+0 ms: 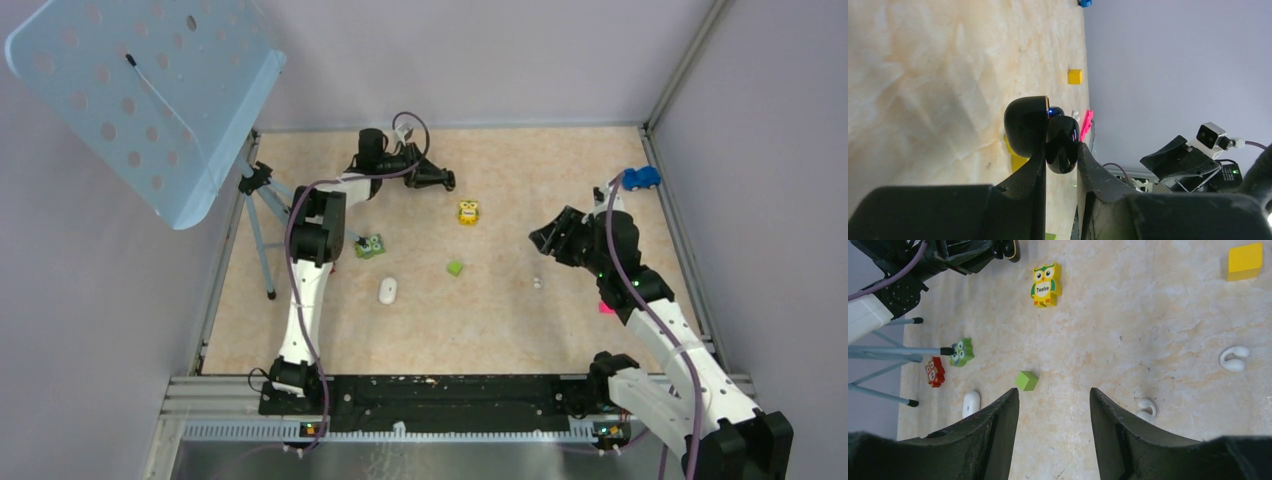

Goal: Insert the wireless bluetooth earbuds into the charging case
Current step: Place the charging case with the earbuds at the center of the board.

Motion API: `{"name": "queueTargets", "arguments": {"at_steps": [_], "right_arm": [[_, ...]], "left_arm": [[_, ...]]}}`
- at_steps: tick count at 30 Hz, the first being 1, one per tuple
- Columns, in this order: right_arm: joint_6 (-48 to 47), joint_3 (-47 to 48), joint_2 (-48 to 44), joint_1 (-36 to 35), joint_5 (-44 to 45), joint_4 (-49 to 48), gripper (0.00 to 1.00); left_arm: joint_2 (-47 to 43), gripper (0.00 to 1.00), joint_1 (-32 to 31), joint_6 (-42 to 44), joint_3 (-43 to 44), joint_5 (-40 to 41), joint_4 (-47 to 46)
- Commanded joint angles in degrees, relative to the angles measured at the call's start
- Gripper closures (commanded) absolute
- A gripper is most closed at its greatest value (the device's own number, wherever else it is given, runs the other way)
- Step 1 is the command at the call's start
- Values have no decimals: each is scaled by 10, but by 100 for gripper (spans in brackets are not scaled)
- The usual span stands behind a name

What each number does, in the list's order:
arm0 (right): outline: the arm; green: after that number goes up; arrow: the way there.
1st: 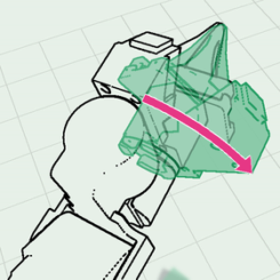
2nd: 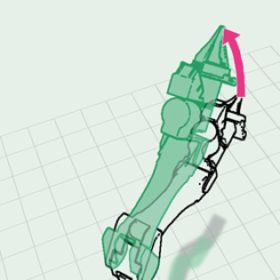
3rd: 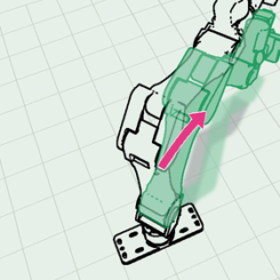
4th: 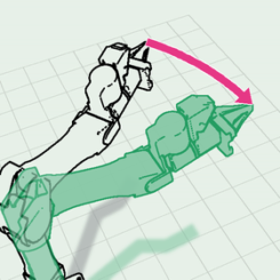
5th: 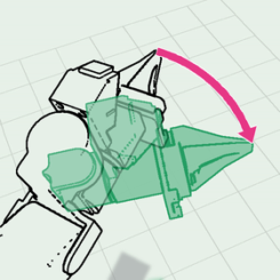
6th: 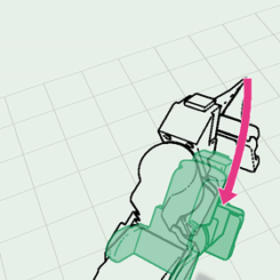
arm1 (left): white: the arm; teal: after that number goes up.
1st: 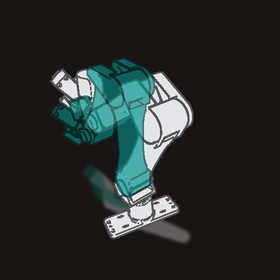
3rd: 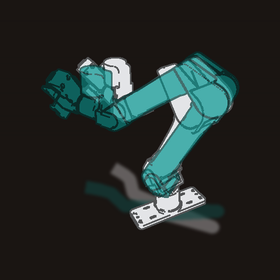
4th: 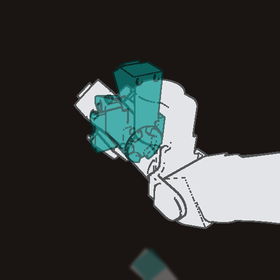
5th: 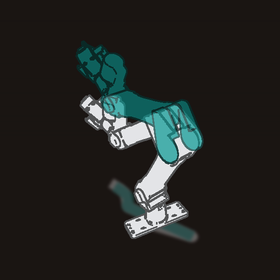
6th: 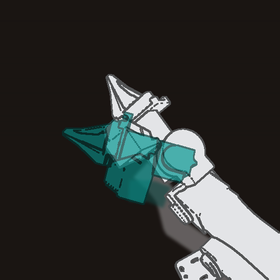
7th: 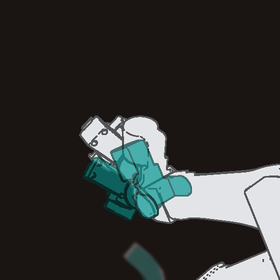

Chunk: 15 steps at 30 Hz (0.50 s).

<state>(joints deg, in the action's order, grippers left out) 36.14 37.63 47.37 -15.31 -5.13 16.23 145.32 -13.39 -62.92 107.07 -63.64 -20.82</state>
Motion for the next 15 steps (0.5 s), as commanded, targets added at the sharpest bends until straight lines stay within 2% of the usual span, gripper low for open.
{"name": "queueTargets", "arguments": {"at_steps": [1, 15], "right_arm": [[-5, 14, 5, 3, -10, -15, 47], [-7, 9, 2, 3, -15, -22, 47]], "left_arm": [[7, 100, 7, 80, 11, 15, 64], [-3, 100, 26, 120, -30, 12, 104]]}}
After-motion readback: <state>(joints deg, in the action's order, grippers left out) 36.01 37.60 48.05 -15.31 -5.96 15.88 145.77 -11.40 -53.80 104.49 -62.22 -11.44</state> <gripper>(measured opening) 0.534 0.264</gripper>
